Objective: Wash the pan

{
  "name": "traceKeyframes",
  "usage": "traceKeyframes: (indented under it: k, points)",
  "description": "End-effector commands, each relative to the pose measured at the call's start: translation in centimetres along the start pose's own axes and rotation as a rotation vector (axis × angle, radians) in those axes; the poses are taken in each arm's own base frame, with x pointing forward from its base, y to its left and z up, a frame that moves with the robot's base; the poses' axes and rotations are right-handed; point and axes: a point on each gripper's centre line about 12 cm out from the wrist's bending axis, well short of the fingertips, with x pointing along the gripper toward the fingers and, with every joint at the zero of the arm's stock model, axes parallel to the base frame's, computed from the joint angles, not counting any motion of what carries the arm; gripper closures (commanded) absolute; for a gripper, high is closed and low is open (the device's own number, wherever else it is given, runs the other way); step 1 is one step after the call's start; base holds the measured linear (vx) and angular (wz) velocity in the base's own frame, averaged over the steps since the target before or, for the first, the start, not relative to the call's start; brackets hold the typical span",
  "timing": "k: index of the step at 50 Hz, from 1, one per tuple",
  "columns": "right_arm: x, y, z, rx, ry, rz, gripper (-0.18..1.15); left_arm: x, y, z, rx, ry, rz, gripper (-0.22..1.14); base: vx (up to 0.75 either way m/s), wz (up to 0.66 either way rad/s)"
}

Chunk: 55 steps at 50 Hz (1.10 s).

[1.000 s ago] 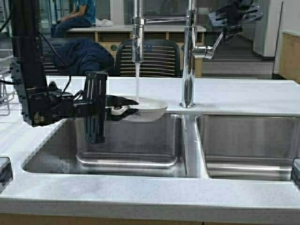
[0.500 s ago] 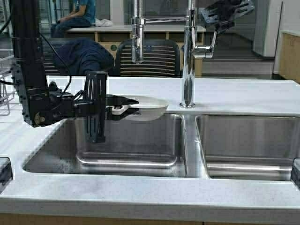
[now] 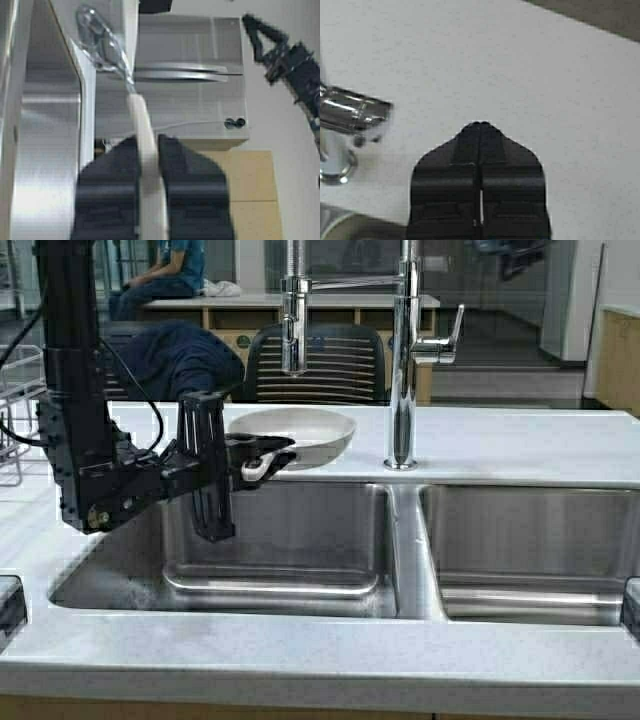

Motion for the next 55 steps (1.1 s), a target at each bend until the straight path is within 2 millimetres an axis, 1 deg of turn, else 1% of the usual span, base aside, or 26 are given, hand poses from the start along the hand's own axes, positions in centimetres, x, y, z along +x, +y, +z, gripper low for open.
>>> traceKeyframes:
  k: [1,3,10,17,24,28,33,35,41,45,46,48,51,55]
  points:
    - [-3.9,-2.5,0.9,0.044,-0.061,-0.044,0.91,-0.1,-0.5,0.8,0.067,-0.068,0.026,0.89,0.00,0.00]
    - [-4.5,-2.6,0.4,0.054,-0.063,-0.047,0.91,-0.4,-0.3,0.8,0.072,-0.086,0.075,0.89,0.00,0.00]
    - [-5.6,-2.1,-1.7,0.093,-0.048,-0.036,0.91,-1.6,0.5,0.7,0.097,-0.095,0.311,0.89,0.00,-0.01]
    - [-6.7,-1.5,-3.9,0.159,-0.015,-0.023,0.91,-2.2,0.7,0.6,0.234,-0.025,0.533,0.89,0.00,0.00]
    - [-8.1,-1.0,-5.1,0.177,-0.028,-0.015,0.91,-1.8,-0.4,1.6,0.494,0.088,0.773,0.89,0.00,0.00]
    - [-9.0,-0.9,-5.4,0.177,-0.043,-0.014,0.91,-1.4,-1.4,2.5,0.649,0.174,0.915,0.89,0.00,0.00]
    - [-10.0,-0.8,-5.5,0.177,-0.059,-0.014,0.91,-1.0,-2.4,3.8,0.738,0.274,1.113,0.89,-0.01,0.01]
    - [-10.4,-0.7,-5.6,0.179,-0.063,-0.013,0.91,-0.8,-2.9,4.1,0.771,0.321,1.167,0.89,-0.01,-0.01]
    - [-11.4,-0.4,-5.2,0.183,-0.089,-0.007,0.91,0.3,-5.2,4.8,0.909,0.421,1.203,0.89,-0.01,-0.01]
    - [-12.1,0.0,-4.6,0.173,-0.109,0.003,0.91,0.9,-7.5,5.3,1.004,0.430,1.170,0.89,-0.01,0.00]
    - [-12.2,0.0,-4.5,0.174,-0.116,0.004,0.91,1.0,-8.4,5.4,1.032,0.426,1.159,0.89,-0.01,0.00]
    - [-12.3,0.1,-4.3,0.173,-0.122,0.006,0.91,1.2,-9.3,5.5,1.066,0.424,1.147,0.89,-0.01,0.00]
    - [-12.3,0.1,-4.2,0.173,-0.128,0.006,0.91,1.1,-10.0,5.6,1.100,0.430,1.149,0.89,0.00,0.00]
    - [-12.3,0.1,-4.2,0.174,-0.132,0.007,0.91,0.7,-9.7,5.7,1.114,0.459,1.183,0.89,0.00,0.00]
